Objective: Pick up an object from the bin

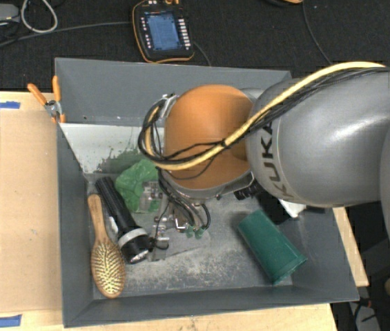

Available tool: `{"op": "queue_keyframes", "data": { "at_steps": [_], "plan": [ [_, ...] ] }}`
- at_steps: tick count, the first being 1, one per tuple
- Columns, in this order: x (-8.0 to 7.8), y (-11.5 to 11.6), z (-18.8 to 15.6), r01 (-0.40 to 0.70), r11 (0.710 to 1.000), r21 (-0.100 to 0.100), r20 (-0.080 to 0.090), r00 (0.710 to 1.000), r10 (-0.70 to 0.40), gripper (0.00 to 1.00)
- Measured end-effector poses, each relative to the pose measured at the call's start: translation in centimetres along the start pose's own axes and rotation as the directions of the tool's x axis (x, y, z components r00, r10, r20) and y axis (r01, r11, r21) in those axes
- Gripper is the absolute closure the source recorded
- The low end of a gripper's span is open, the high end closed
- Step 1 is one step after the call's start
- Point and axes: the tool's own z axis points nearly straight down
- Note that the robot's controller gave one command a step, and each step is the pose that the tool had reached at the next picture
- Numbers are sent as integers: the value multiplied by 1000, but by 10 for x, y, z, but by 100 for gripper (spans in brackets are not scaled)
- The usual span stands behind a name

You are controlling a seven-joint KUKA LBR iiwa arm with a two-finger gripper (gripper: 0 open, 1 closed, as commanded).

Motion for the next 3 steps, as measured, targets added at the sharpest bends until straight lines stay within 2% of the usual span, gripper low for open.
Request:
{"op": "queue_keyframes", "data": {
  "at_steps": [1,2,3],
  "plan": [
    [-2,-2,-5,-6,1000,-1,8,1000,6,0],
    [-12,-2,97,190,982,0,8,982,-190,0],
    [-19,6,145,264,964,0,26,964,-264,0]
  ]
}}
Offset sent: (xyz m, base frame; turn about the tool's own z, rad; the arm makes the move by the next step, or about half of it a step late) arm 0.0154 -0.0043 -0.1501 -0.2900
